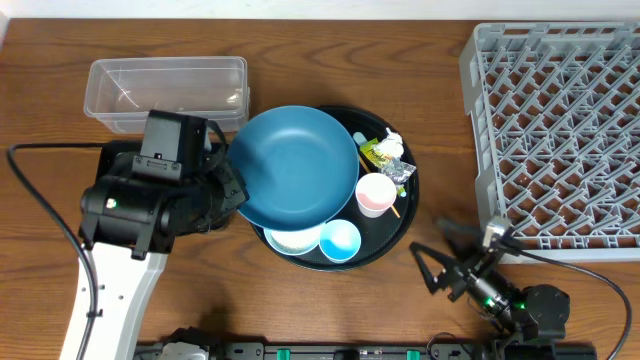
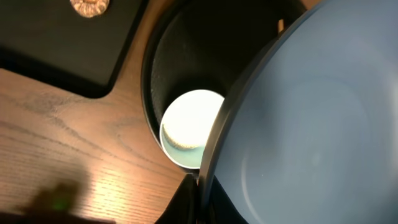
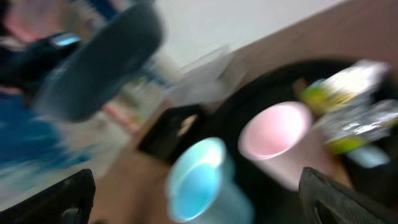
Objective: Sort waste into correct bins and load items into the dishwasher rack
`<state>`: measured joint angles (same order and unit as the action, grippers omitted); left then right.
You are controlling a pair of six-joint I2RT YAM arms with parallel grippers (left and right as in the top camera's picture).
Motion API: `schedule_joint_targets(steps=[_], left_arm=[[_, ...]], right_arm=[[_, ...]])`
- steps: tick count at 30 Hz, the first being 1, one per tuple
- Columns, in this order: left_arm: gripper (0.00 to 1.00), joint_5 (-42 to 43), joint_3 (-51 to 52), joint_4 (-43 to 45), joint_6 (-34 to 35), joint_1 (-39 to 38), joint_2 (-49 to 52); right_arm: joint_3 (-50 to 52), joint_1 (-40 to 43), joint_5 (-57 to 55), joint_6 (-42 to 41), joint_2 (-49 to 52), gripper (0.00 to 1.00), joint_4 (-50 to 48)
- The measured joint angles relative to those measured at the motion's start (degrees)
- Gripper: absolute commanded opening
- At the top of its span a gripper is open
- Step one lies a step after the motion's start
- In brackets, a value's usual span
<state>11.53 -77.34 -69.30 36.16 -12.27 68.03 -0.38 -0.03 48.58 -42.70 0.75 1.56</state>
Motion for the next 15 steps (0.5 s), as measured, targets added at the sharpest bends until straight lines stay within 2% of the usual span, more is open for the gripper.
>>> schedule_joint_targets(steps=[6,11,15], left_arm=[[0.06,-0.2,0.2,-0.8,0.0,0.0,1.4],[0.06,-0.8,0.2,-0.8,-0.2,0.0,1.5],[0.06,-1.4,0.2,-0.8,-0.2,0.0,1.5]], right_arm=[[-0.1,0.0,8.2,-10.0,0.1,0.99,-16.7],[-2.2,0.0,9.9,-12.7,0.3,0.99,-14.4],[-9.1,0.0,9.9,-11.8,2.8,0.99,-9.7]])
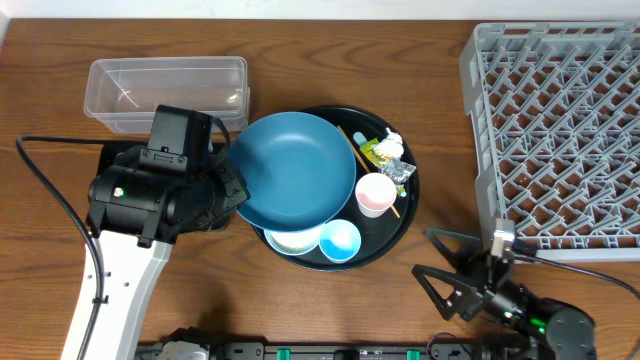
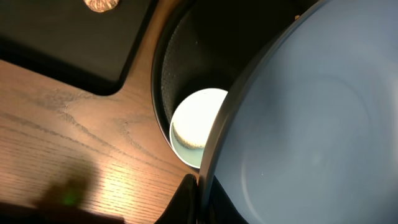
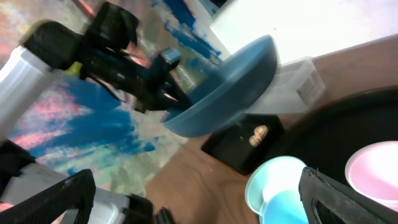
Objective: Sort waste into correct bins and load items into the dishwasher rack
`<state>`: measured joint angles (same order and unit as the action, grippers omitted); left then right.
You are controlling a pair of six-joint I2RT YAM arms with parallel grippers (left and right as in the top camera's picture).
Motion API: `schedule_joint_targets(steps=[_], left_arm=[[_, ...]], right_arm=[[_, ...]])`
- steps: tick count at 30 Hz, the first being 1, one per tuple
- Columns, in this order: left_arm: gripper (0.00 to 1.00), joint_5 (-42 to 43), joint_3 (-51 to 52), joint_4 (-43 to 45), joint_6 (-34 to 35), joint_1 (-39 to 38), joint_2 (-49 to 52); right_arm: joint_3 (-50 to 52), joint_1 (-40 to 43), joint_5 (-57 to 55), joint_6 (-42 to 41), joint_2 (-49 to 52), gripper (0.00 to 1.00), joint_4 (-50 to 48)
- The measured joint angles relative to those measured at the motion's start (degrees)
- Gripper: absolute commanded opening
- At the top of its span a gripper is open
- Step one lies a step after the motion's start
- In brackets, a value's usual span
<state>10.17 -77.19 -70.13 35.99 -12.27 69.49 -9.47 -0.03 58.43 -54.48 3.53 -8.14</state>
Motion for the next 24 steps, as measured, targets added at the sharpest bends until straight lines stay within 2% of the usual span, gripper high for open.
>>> schedule_joint_targets(steps=[5,10,15,19,24], left_arm=[[0.06,-0.1,0.0,-0.2,0.0,0.0,0.0],[0.07,-0.1,0.0,-0.6,0.0,0.0,0.0],[0.06,-0.1,0.1,-0.4,0.0,0.0,0.0],[0.06,0.3,0.2,-0.2,0.0,0.0,0.1],[0.06,4.2,0.2,-0.4,-1.3,-0.8,0.1]], right_arm=[[-16.1,0.0,-1.1,7.6,8.6,0.99,15.4],[-37.9,0.0,-12.8,22.6,22.8,0.99,50.4],[-58.3,0.0,-27.5,32.7,37.0,0.99,72.3],[-73.1,0.0,-32.8,36.3,48.4,0.99,83.7],[-79.6,-0.2,-29.3,38.0,57.9,0.98,86.2]])
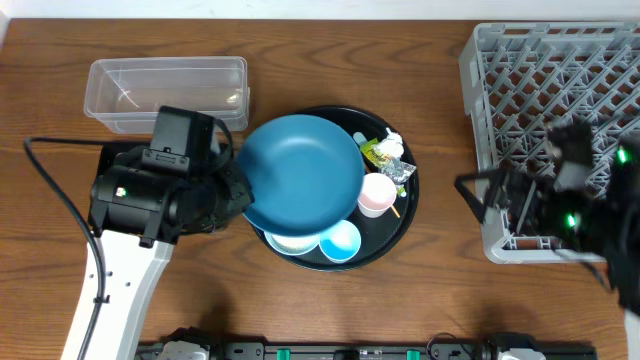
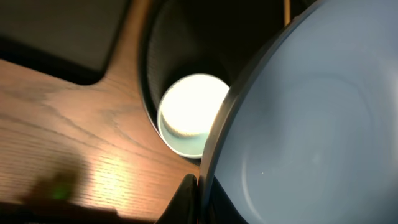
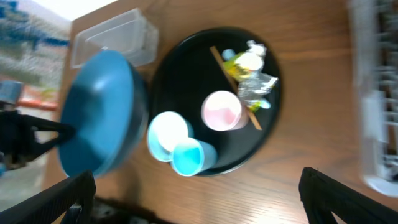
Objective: Sort waste into correct bins and load items into the dishwasher rack
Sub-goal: 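Grasp the blue plate rim with the right gripper from the left gripper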
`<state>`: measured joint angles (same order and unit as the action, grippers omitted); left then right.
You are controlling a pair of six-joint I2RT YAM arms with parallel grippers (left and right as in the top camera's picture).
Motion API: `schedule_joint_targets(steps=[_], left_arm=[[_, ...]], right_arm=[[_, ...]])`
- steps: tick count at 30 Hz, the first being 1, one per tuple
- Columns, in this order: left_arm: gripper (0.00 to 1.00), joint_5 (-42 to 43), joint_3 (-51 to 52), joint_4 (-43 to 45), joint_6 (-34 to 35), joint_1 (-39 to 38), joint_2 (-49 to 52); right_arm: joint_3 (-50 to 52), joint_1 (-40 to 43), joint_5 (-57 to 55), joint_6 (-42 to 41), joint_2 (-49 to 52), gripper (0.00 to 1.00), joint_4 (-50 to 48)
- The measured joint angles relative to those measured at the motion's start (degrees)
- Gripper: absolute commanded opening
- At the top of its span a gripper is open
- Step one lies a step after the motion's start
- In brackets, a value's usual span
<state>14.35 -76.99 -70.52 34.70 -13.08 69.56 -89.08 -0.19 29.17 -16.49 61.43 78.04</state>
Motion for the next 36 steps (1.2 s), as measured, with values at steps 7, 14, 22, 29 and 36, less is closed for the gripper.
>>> schedule_joint_targets(steps=[7,14,22,29,36], left_arm=[[0.06,2.3,0.0,0.4,-1.8,-3.8,0.0],[0.06,2.9,0.0,1.3,-1.5,-7.5,0.0],[0.06,3.3,0.0,3.0,0.2,-10.4,0.3],[0.06,3.3,0.0,3.5,0.5,-10.7,1.3],[0.06,3.3,0.0,3.8,1.1,-10.7,1.4]], right_arm=[[0.0,-3.9,5.4,-0.8,9.1,0.95,-1.7],[0.0,-12.8,5.9,-3.7,18.6,0.89,-4.0],[0.0,-20.4,1.2,-8.8,21.7,0.77,-4.9],[0.0,-21.3,-2.4,-10.8,22.6,0.49,-3.3],[0.0,-21.3,-5.8,-12.0,22.6,0.30,-2.1]])
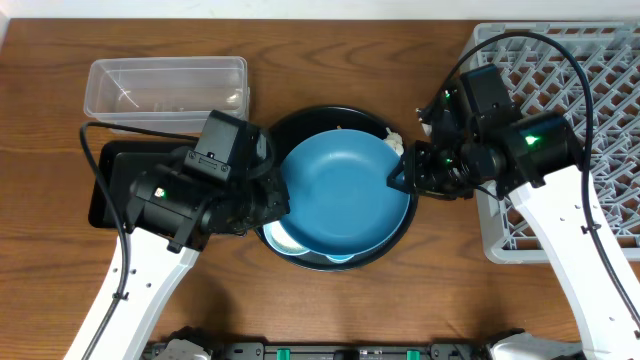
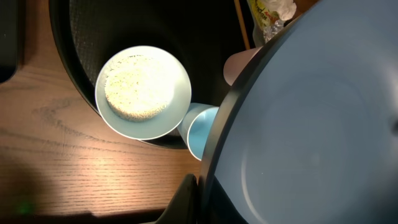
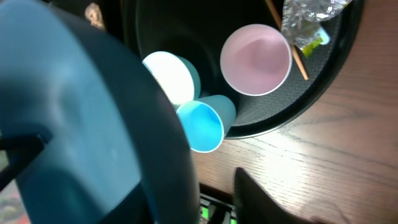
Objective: Sort waste into correct bins and load items into the dishwasher rack
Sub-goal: 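Grasp the blue plate rim with the right gripper from the left gripper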
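A big blue plate (image 1: 345, 205) hangs over the round black tray (image 1: 318, 116). My left gripper (image 1: 278, 207) is shut on its left rim, seen edge-on in the left wrist view (image 2: 199, 190). My right gripper (image 1: 401, 177) is open at the plate's right rim; its jaws straddle the rim with a gap to the near finger (image 3: 261, 199). On the tray are a pale bowl of rice (image 2: 143, 92), a blue cup (image 3: 202, 124), a pink cup (image 3: 256, 51), crumpled wrappers (image 3: 308, 15) and a chopstick (image 2: 241, 25).
The grey dishwasher rack (image 1: 575, 120) fills the right side. A clear plastic container (image 1: 165, 90) stands at the back left, with a flat black bin (image 1: 103, 180) in front of it, partly under my left arm.
My right arm was up by the rack's left edge; now its open gripper is at the plate's right rim. My left gripper has carried the plate to the right, over the tray's middle.
My left gripper held the blue plate over the tray's left side throughout. My right gripper was low at the table's front edge at the first two moments, then up near the rack. Now it is open around the plate's right rim.
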`<state>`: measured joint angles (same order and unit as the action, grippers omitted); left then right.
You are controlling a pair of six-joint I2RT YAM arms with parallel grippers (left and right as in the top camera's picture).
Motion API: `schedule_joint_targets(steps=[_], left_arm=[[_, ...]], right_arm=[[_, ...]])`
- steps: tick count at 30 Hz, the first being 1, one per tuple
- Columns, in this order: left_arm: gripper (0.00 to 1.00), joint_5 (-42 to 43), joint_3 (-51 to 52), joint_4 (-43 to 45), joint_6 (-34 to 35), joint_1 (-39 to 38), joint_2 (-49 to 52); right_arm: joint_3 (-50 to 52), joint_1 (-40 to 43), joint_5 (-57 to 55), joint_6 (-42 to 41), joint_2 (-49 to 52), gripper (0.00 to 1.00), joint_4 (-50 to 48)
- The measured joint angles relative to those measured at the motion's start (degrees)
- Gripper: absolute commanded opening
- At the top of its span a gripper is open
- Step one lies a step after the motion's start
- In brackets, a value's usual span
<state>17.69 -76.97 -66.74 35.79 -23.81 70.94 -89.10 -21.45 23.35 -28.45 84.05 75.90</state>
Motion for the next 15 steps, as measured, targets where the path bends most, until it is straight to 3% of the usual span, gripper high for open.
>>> schedule_joint_targets(steps=[5,9,15], left_arm=[[0.06,0.0,0.0,0.1,0.0,0.0,0.0],[0.06,0.2,0.0,0.2,0.0,0.0,0.1],[0.06,0.2,0.0,0.2,0.0,-0.3,1.5]], right_arm=[[0.0,0.0,-0.5,0.0,0.0,0.27,0.0],[0.0,0.0,-0.3,0.0,0.0,0.10,-0.1],[0.0,0.0,-0.3,-0.3,0.0,0.12,0.2]])
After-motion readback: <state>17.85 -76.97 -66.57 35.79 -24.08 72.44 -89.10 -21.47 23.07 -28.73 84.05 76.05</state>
